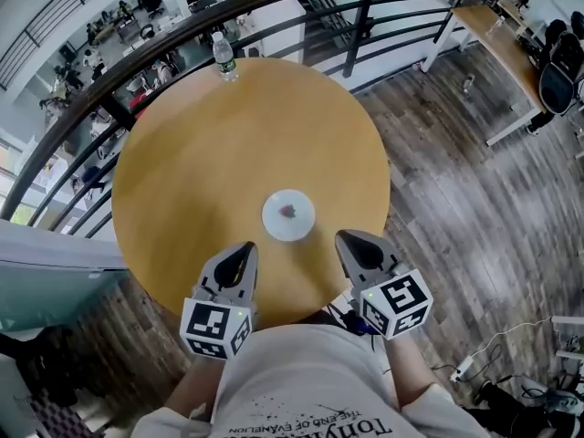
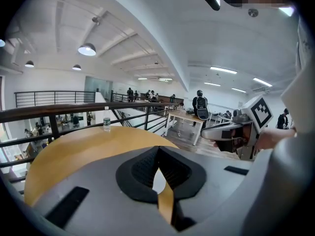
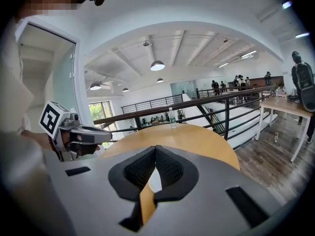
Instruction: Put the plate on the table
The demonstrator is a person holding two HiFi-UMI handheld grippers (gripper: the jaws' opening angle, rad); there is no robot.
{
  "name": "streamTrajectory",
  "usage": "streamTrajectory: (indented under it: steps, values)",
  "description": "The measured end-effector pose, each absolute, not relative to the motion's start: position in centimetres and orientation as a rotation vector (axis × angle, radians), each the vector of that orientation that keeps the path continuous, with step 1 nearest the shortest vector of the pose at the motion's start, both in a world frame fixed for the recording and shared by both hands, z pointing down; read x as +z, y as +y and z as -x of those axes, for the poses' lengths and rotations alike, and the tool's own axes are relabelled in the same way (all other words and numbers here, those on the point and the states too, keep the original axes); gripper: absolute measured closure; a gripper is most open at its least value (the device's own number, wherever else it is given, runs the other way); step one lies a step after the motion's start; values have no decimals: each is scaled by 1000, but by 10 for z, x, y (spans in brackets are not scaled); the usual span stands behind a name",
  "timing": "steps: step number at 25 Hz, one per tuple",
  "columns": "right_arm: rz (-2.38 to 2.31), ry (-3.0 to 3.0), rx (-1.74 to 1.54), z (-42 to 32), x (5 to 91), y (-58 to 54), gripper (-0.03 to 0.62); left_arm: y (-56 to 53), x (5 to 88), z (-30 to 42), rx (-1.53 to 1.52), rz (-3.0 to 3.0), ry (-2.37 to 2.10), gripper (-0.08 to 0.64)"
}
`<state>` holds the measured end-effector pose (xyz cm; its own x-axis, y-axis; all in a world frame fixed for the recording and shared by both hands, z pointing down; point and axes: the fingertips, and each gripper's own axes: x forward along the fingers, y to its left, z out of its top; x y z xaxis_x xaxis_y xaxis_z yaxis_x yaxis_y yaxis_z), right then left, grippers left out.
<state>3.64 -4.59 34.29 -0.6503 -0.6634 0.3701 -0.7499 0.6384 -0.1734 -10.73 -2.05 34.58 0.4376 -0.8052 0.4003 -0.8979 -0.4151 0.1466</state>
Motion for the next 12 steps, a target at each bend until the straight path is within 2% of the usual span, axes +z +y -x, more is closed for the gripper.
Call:
streamTrajectory:
  steps: [12]
  values:
    - [-1159, -2588, 478, -46, 341, -41, 568, -16, 343, 98, 385, -2371, -1440, 535]
